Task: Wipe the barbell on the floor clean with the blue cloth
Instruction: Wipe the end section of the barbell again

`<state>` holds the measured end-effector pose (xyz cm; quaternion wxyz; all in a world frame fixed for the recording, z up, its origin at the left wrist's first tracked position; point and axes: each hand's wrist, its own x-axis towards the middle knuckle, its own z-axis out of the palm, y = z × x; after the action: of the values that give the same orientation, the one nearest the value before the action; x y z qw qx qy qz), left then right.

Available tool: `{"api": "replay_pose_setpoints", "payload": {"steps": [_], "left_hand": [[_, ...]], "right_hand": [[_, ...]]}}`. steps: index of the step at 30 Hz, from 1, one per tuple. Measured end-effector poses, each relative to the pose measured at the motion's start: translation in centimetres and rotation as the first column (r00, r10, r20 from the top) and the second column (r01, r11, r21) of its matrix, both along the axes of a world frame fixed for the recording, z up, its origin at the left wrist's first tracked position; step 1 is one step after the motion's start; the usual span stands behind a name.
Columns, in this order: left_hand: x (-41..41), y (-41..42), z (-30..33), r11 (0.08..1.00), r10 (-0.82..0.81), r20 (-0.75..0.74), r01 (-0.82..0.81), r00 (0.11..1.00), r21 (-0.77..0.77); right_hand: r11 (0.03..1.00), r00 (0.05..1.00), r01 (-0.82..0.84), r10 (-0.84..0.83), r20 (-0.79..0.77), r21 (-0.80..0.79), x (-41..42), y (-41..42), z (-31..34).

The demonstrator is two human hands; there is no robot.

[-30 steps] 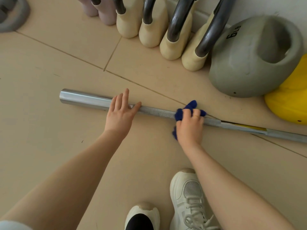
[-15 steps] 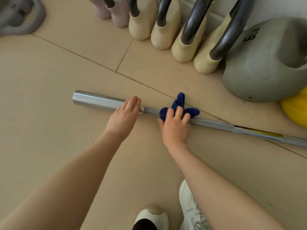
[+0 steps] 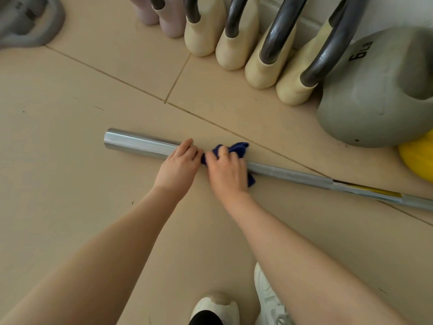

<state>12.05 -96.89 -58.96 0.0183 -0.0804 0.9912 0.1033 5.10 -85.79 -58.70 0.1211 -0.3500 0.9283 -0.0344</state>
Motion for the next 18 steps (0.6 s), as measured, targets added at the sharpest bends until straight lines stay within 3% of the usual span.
{"api": "replay_pose_setpoints", "payload": {"steps": [4, 7, 10, 12, 16, 18], "left_hand": [[-0.3, -0.2, -0.1, 1.000, 0.016, 0.048, -0.016, 0.999, 0.000], [-0.2, 0.4, -0.2, 0.998, 0.063, 0.039, -0.063, 0.997, 0.006], [-0.3, 1.3, 0.0, 0.992, 0.127, 0.031, -0.127, 0.991, 0.010], [-0.4, 1.5, 0.1, 0.988, 0.152, 0.043, -0.152, 0.987, 0.004], [-0.2, 1.4, 0.3, 0.982, 0.174, 0.063, -0.178, 0.983, 0.068], [0.0, 1.4, 0.3, 0.971, 0.202, 0.100, -0.213, 0.974, 0.111]], "right_hand": [[0.996, 0.996, -0.082, 0.082, -0.021, 0.030, 0.1, 0.7, 0.6], [0.999, 0.991, 0.014, -0.007, -0.132, 0.051, -2.8, 5.0, 0.8], [0.989, 0.995, 0.065, -0.074, 0.067, 0.134, -3.7, 6.2, 0.9], [0.994, 0.989, 0.045, -0.058, 0.137, 0.097, -2.3, 4.4, 0.8], [0.993, 0.996, 0.001, 0.009, 0.085, -0.122, 0.3, 0.8, 0.5], [0.994, 0.982, -0.059, 0.074, 0.174, -0.092, 0.0, 1.4, 0.9]]}}
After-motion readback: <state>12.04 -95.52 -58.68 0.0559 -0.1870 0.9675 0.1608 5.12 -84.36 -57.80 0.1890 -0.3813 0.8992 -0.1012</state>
